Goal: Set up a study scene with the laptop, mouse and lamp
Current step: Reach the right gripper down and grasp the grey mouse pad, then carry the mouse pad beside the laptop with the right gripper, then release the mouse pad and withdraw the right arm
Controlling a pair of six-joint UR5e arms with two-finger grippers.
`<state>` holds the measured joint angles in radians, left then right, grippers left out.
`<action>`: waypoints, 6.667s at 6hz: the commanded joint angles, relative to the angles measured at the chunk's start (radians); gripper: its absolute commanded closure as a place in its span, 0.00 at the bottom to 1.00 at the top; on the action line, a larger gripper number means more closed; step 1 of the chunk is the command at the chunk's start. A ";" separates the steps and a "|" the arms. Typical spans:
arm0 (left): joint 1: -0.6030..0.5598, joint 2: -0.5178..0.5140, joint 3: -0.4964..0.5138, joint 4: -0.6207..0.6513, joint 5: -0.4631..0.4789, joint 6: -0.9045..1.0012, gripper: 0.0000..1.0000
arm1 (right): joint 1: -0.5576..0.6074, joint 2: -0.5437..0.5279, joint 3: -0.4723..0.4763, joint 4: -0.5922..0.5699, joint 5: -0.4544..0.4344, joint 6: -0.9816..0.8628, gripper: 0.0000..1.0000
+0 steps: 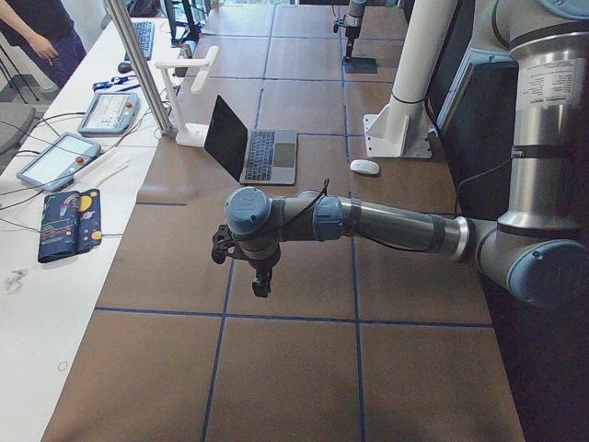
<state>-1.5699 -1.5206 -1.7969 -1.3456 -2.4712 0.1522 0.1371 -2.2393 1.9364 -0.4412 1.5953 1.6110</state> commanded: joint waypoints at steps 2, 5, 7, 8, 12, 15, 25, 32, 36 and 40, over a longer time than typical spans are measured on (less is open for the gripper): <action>0.001 0.000 -0.006 0.000 0.000 0.000 0.00 | -0.002 -0.034 -0.011 0.087 0.003 0.017 0.84; -0.001 0.000 -0.007 0.000 0.000 0.000 0.00 | -0.002 -0.023 -0.028 0.085 0.000 0.017 0.48; -0.001 0.000 -0.007 0.000 0.000 0.000 0.00 | -0.005 0.002 -0.051 0.084 -0.005 0.017 0.48; -0.001 0.000 -0.007 0.000 0.000 0.000 0.00 | -0.005 0.012 -0.069 0.084 -0.006 0.017 0.48; -0.001 0.025 -0.027 0.000 0.000 0.000 0.00 | 0.001 0.012 -0.059 0.090 -0.006 0.018 1.00; -0.001 0.027 -0.033 0.000 -0.002 0.000 0.00 | 0.091 0.030 0.007 0.091 0.017 0.017 1.00; 0.001 0.036 -0.047 0.002 -0.002 -0.002 0.00 | 0.516 1.249 -0.417 -0.720 0.229 -0.009 1.00; 0.164 0.031 -0.342 -0.206 0.002 -0.342 0.00 | 0.705 1.203 -0.374 -0.908 0.451 -0.532 0.00; 0.545 0.028 -0.505 -0.271 0.149 -0.623 0.00 | 1.000 0.855 -0.055 -1.196 0.603 -1.247 0.00; 1.268 0.014 -0.579 -0.414 0.802 -1.253 0.00 | 1.470 0.476 -0.008 -1.298 0.724 -2.029 0.00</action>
<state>-0.4732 -1.4977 -2.3721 -1.7414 -1.8295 -0.9728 1.4984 -1.6722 1.9264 -1.7371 2.2946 -0.2727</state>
